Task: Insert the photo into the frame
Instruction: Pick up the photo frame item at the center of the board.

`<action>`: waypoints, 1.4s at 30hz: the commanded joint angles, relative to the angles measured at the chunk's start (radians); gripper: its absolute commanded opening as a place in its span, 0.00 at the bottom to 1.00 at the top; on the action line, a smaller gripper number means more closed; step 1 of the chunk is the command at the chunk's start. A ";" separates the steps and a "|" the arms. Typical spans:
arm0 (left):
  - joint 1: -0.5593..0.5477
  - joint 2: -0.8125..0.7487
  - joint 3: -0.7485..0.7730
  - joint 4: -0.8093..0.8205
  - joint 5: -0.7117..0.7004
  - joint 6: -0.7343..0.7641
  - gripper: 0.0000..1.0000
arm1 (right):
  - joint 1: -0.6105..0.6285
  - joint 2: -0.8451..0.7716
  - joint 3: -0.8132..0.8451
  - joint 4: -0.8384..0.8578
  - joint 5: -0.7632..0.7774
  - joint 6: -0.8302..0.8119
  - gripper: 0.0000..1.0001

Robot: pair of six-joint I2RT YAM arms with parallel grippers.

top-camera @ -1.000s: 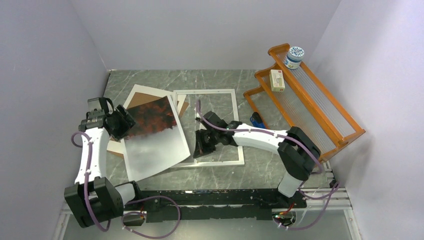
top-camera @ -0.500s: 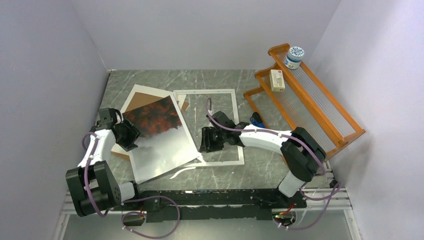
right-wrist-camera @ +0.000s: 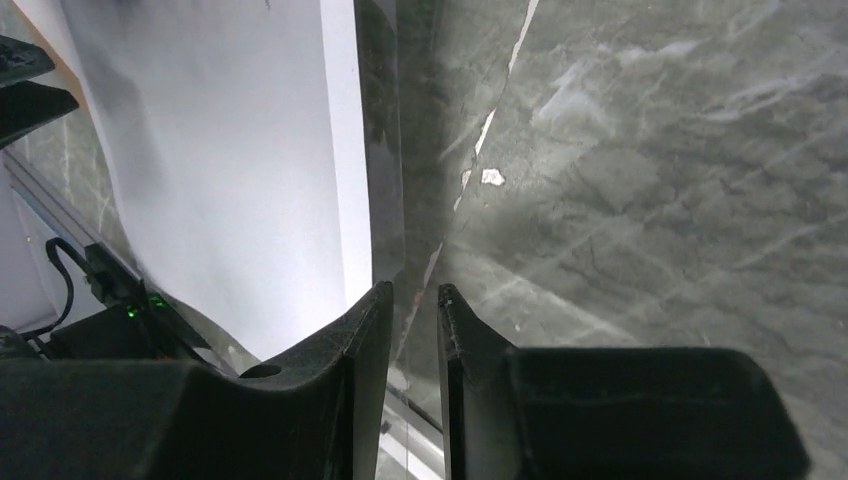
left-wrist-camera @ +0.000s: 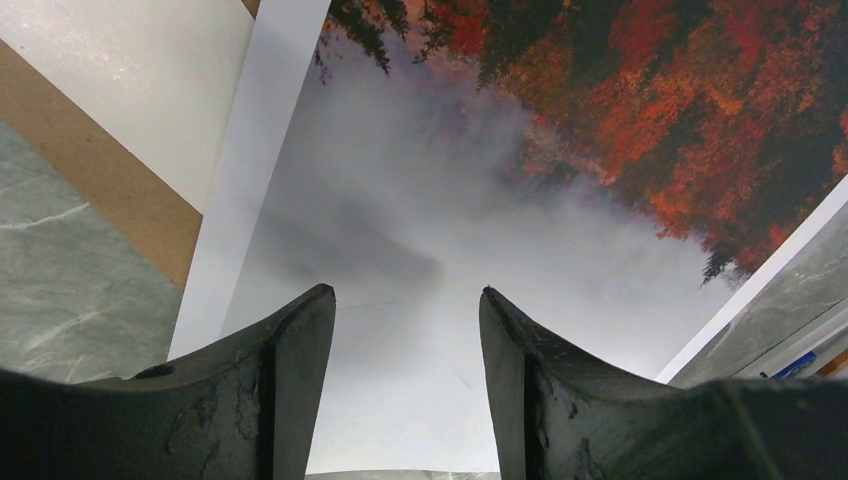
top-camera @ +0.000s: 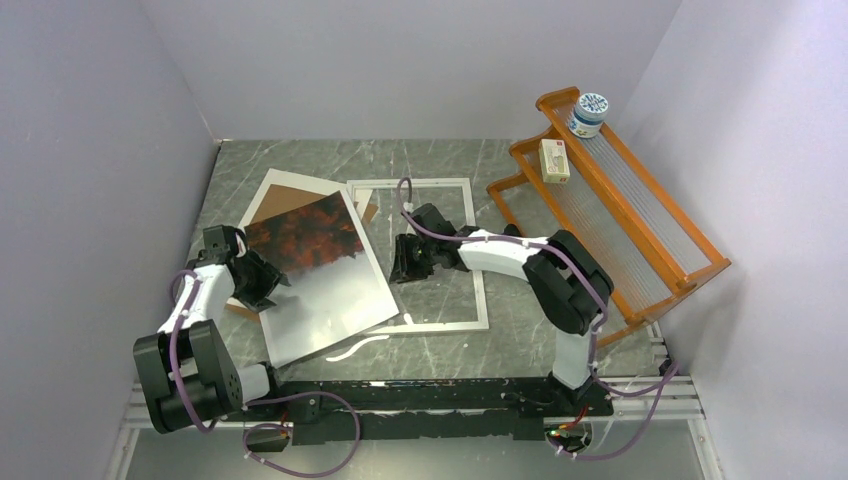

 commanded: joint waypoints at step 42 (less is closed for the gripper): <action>-0.003 -0.030 0.210 -0.100 0.134 0.089 0.63 | 0.058 0.019 -0.045 0.587 -0.106 0.440 0.00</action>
